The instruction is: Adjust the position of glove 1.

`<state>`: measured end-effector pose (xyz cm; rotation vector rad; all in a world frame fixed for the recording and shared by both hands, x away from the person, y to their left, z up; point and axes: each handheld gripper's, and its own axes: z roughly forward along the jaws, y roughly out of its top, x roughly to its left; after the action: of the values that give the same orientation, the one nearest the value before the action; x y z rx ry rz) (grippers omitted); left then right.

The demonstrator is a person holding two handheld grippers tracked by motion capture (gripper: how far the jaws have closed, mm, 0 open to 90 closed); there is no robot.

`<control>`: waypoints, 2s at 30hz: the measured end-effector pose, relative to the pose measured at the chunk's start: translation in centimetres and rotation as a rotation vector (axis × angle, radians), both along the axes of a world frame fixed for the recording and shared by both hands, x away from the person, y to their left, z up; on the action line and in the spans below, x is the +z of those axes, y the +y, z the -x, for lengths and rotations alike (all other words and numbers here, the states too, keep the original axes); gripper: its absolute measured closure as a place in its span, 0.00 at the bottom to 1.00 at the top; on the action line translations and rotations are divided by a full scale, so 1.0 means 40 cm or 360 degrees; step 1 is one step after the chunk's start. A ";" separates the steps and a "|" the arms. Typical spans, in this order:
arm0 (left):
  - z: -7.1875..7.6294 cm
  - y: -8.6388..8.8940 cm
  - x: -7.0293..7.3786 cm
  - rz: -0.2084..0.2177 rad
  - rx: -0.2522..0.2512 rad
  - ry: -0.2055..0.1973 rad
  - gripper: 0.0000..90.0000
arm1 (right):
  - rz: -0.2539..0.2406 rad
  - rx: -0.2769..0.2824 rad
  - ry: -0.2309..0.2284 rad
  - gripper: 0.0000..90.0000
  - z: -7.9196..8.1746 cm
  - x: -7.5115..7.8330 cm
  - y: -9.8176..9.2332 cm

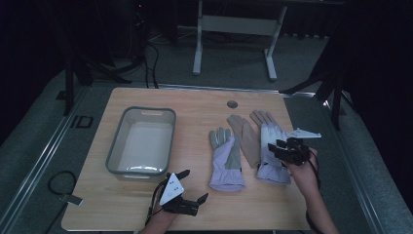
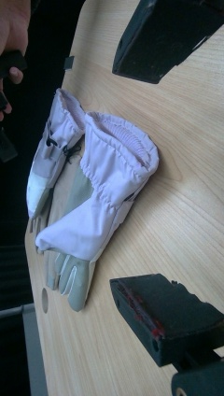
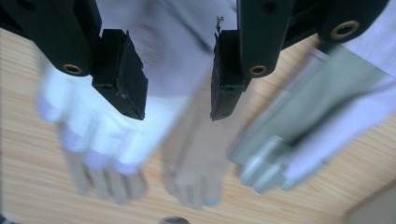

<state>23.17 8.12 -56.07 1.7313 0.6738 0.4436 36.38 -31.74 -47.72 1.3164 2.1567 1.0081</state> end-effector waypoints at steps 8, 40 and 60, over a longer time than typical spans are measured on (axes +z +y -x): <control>0.000 -0.001 0.000 -0.0005 0.0000 0.0004 0.02 | 0.0064 0.0056 0.0130 0.59 -0.016 -0.046 -0.070; -0.001 0.001 0.000 0.0002 0.0009 0.0006 0.02 | 0.0015 -0.0022 0.0141 0.89 -0.002 -0.034 -0.063; 0.000 0.001 0.000 0.0002 0.0015 0.0002 0.02 | -0.0055 0.0252 -0.0045 0.90 0.030 0.218 0.073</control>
<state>23.17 8.15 -56.07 1.7282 0.6830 0.4487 35.19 -28.83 -39.01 1.1540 2.2600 1.1220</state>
